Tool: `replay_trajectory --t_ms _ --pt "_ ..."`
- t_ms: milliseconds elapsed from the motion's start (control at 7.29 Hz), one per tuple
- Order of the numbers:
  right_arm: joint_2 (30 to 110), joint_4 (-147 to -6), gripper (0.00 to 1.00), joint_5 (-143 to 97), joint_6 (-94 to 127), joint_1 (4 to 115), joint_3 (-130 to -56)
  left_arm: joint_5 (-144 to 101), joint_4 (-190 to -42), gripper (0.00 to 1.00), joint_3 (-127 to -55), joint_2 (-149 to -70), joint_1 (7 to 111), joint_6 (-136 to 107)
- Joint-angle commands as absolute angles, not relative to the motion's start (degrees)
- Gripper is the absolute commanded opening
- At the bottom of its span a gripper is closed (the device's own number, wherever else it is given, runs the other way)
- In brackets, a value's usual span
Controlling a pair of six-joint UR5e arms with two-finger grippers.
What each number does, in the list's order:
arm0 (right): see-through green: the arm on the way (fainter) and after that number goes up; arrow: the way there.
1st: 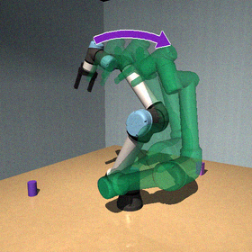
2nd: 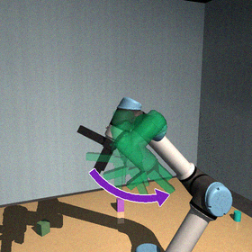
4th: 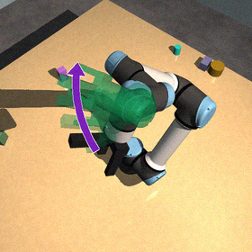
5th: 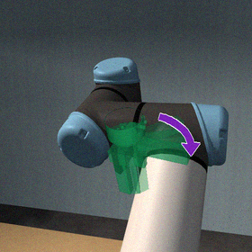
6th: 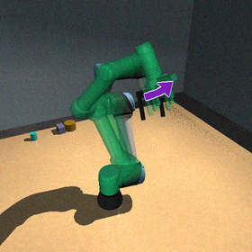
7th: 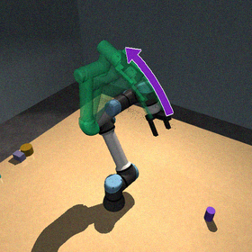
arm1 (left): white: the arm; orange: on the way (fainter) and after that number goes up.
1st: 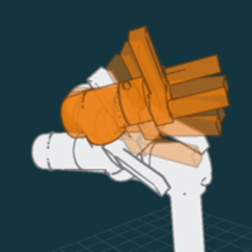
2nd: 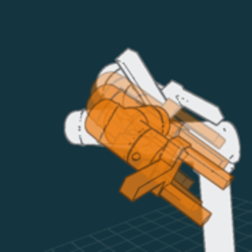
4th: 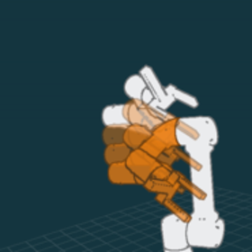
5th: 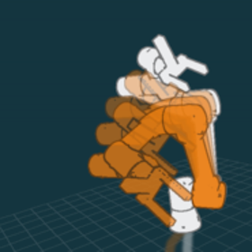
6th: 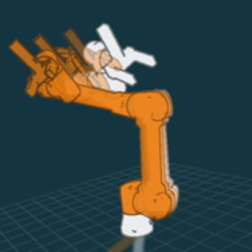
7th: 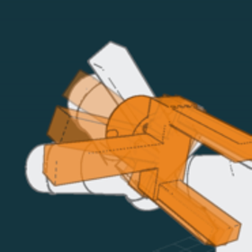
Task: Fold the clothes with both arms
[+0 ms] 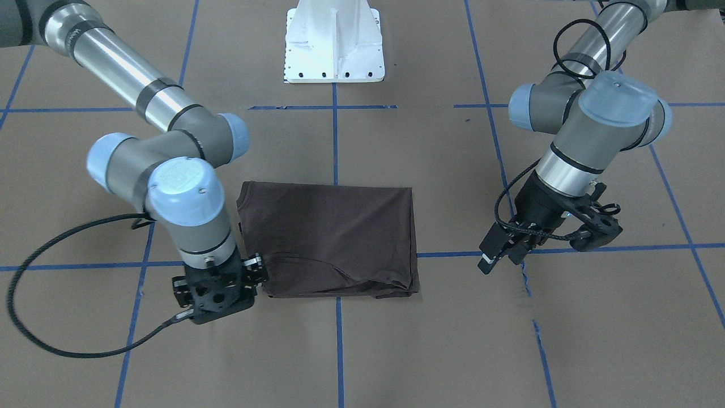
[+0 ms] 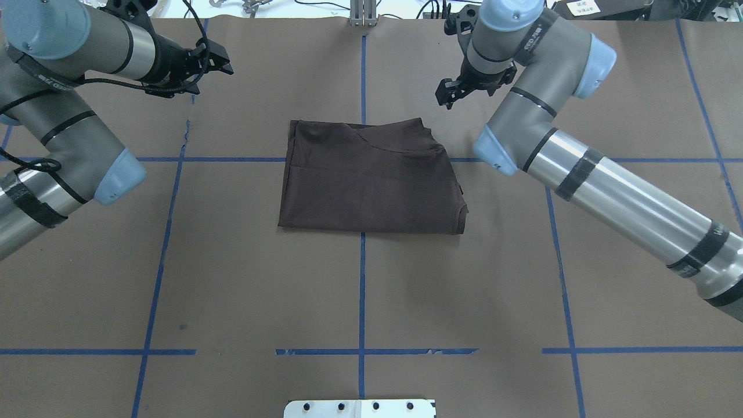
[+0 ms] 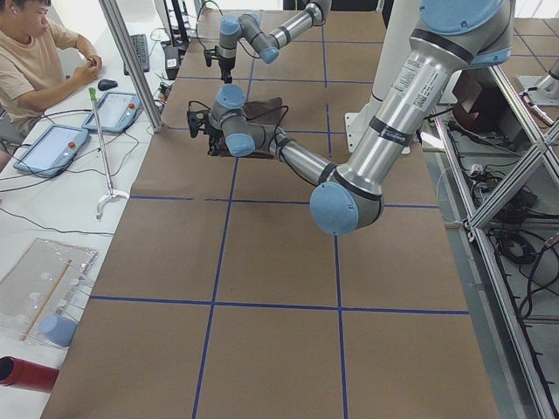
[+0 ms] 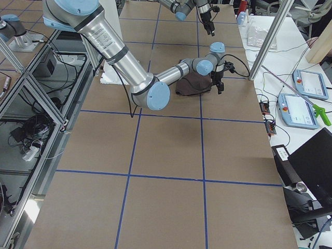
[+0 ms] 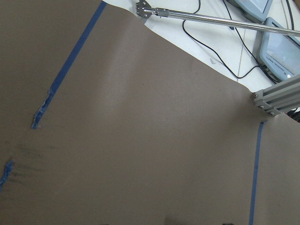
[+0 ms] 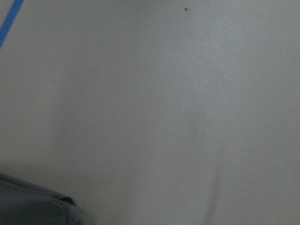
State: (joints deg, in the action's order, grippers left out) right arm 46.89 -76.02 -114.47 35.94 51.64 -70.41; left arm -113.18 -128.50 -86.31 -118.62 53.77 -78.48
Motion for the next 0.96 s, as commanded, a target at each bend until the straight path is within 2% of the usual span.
replay_trajectory --t_ms 0,137,411,549,686,823 --pt "57.95 -76.64 1.0 -120.92 35.95 60.16 -77.66 -117.58 -128.93 0.85 -87.19 -113.05 57.02 -57.34" --pt "63.23 -76.64 1.0 -123.29 35.77 64.03 -80.39 -118.73 -128.15 0.85 -86.67 -111.37 60.35 -46.6" --pt "71.42 -76.73 1.0 -126.99 33.24 71.68 -83.05 -124.85 -127.71 0.87 -80.71 -109.09 68.69 -24.9" --pt "75.46 -76.73 1.0 -127.87 25.83 75.02 -83.93 -127.15 -127.44 0.88 -80.42 -107.07 72.99 -17.91" --pt "78.98 -76.82 1.0 -128.05 20.79 78.19 -84.63 -129.35 -123.44 1.0 -80.25 -106.27 76.34 -13.75" --pt "81.45 -76.82 1.0 -128.4 16.13 80.57 -84.64 -131.9 -117.13 1.0 -80.85 -105.91 79.42 -4.92"
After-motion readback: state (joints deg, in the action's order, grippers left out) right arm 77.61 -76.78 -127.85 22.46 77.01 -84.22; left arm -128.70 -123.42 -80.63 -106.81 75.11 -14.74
